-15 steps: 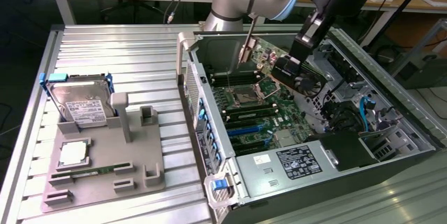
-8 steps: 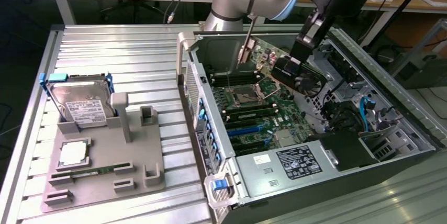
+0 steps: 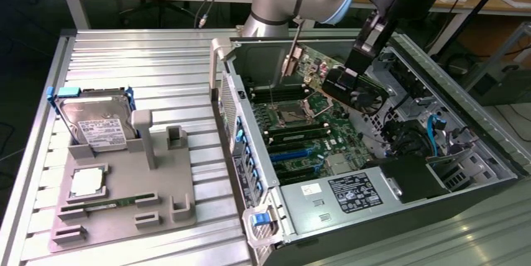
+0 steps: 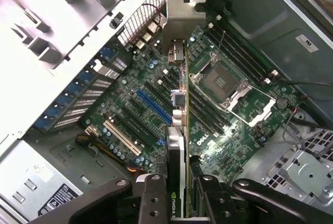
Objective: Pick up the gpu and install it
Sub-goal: 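Insert the gpu into the slot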
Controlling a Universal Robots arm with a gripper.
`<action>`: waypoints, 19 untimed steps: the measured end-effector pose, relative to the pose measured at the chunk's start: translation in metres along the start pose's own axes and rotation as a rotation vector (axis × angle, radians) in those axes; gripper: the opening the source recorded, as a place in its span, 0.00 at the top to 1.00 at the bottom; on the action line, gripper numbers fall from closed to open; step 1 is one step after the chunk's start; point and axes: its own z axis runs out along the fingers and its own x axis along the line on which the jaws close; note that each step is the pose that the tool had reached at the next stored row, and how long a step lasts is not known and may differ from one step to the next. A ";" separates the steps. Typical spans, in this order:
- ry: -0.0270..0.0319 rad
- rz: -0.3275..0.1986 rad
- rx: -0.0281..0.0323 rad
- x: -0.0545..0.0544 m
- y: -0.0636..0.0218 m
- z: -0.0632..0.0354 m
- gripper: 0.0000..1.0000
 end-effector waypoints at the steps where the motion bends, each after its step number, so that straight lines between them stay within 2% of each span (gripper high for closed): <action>1: 0.0003 -0.005 -0.0001 0.000 0.0000 0.0000 0.73; 19: 0.0047 -0.110 -0.0019 0.000 0.0000 0.0000 0.73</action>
